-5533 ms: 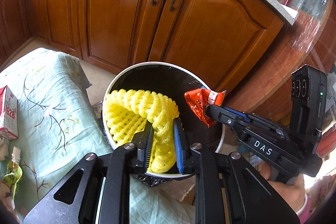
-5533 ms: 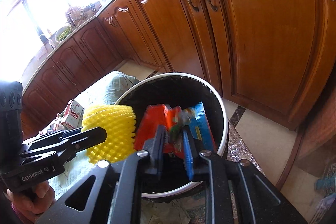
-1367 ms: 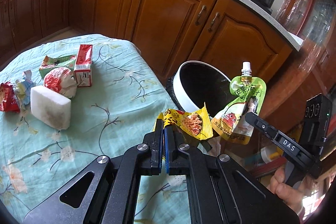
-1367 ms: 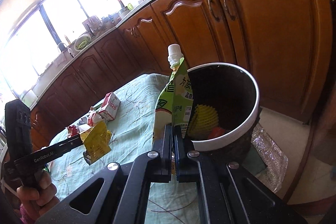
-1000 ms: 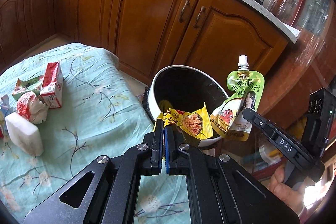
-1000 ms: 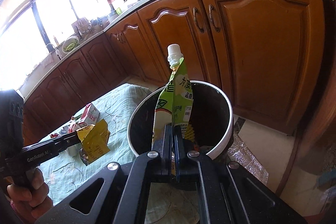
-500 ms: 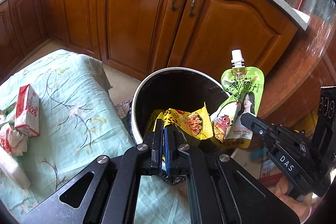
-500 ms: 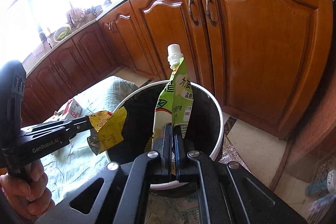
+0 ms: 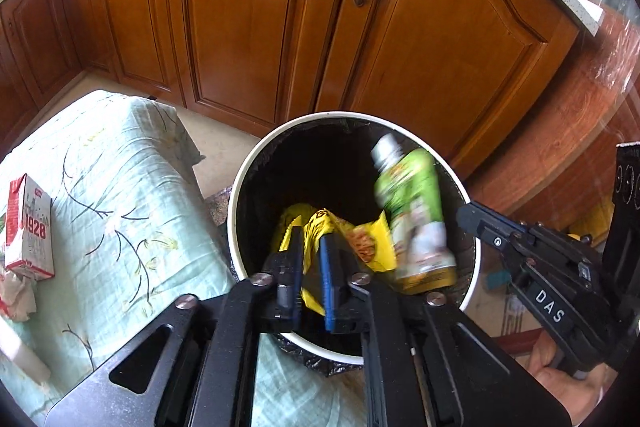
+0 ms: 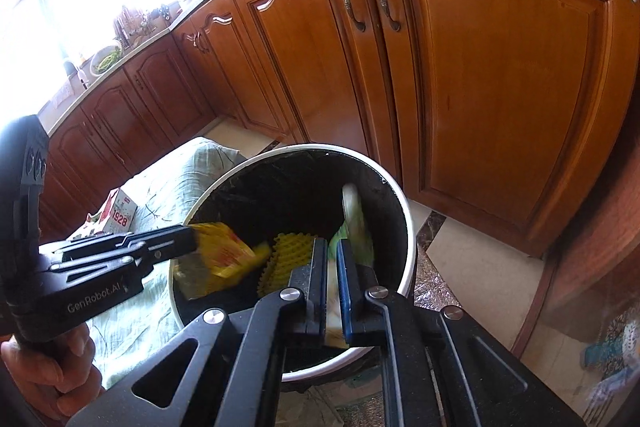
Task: Collect trash
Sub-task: 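Carry both packets over the bin and open both tools to drop them, then move both tools back over the table toward the red chip bag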
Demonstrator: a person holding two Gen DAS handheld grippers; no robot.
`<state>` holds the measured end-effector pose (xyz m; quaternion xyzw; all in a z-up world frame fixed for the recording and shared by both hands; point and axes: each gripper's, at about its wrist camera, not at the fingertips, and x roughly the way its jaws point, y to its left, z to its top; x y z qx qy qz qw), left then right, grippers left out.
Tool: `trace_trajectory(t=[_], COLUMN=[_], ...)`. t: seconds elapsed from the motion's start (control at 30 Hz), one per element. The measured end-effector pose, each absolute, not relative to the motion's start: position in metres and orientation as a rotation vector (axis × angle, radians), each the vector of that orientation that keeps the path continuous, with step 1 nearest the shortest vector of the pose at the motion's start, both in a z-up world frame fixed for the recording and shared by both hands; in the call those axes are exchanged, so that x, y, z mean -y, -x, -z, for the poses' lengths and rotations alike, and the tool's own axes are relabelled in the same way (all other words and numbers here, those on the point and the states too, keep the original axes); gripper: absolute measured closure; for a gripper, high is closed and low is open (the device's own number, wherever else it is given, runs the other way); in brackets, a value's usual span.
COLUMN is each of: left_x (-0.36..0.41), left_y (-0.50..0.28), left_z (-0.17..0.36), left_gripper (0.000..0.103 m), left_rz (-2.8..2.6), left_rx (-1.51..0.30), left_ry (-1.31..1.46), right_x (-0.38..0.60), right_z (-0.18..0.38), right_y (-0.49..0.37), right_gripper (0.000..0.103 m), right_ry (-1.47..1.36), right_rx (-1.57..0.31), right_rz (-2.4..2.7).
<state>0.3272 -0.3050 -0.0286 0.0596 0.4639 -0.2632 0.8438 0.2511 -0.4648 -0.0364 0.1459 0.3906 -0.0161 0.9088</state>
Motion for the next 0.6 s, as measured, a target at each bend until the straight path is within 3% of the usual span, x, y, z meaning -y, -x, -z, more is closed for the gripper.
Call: trace_trajectory(t=[0.1,0.13,0.3,0.43,0.6], left_x=[0.302,0.3,0.282,0.254,0.209], left_y=[-0.324,-0.321,-0.307,-0.29,-0.272], left_z=[0.028,0.027,0.024,0.02,0.021], left_gripper=[0.069,0.067,0.062,0.056,0.052], left_rz=[0.556,0.555,0.546,0.521,0.467], left_rx=[-0.973,-0.968,-0.947,-0.922,-0.908], left_ry=[-0.12,-0.116,-0.076,-0.005,0.081], right_x=[0.469,0.469,0.467,0.46,0.443], right_z=[0.035,0.034,0.03,0.026,0.022], right_y=[-0.246,-0.243,-0.23,-0.215,-0.197], right_gripper=[0.089,0.085,0.059,0.025,0.008], right_ry=[-0.326,-0.334,-0.37,-0.421,-0.478], right_rx=[-0.791,-0.784,-0.752,-0.7,-0.645], right_rz=[0.038,0.036,0.015,-0.023,-0.068])
